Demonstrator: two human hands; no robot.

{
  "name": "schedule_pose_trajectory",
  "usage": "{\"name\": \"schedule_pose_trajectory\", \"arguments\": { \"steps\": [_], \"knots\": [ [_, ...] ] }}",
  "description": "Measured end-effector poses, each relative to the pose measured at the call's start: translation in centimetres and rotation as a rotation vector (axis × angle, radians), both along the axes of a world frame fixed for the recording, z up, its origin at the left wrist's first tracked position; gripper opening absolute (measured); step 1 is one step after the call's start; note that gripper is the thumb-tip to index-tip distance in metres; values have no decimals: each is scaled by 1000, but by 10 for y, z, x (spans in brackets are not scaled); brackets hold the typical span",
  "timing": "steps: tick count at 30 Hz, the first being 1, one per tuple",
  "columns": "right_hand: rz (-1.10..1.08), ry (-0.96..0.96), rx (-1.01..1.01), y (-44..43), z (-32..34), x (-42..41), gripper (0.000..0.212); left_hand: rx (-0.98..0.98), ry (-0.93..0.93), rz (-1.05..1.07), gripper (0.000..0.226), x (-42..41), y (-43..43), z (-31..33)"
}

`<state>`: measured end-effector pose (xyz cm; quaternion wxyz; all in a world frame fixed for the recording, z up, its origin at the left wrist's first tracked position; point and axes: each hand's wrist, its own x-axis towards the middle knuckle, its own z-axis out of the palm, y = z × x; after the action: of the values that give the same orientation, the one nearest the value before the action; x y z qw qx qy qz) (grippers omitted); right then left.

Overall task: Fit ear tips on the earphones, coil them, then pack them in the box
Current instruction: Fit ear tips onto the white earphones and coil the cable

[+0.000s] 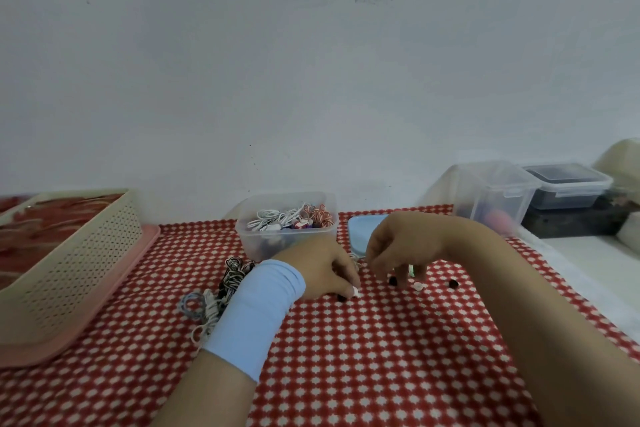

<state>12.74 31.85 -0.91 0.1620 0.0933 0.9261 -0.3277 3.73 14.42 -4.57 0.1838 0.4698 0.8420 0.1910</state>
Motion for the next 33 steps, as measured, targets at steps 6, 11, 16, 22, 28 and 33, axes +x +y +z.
{"name": "schedule_pose_trajectory", "arguments": {
  "steps": [6, 11, 16, 22, 28, 33],
  "knots": [
    [-138, 193, -140, 5, -5, -2, 17, 387, -175, 148, 5, -9, -10, 10],
    [-170, 315, -268, 2, -3, 1, 9, 631, -490, 274, 13, -8, -13, 8],
    [-250, 460, -418, -3, -5, -4, 11, 741, -677, 378, 17, -14, -9, -1],
    [-283, 463, -619, -7, -10, -9, 14, 784, -812, 366, 20, -13, -10, -1],
    [-312, 439, -696, -10, -10, -11, 9, 808, -801, 386, 20, -13, -11, -1],
    [-288, 423, -734, -14, -13, -12, 13, 776, -759, 384, 21, -14, -10, -2]
  ]
}}
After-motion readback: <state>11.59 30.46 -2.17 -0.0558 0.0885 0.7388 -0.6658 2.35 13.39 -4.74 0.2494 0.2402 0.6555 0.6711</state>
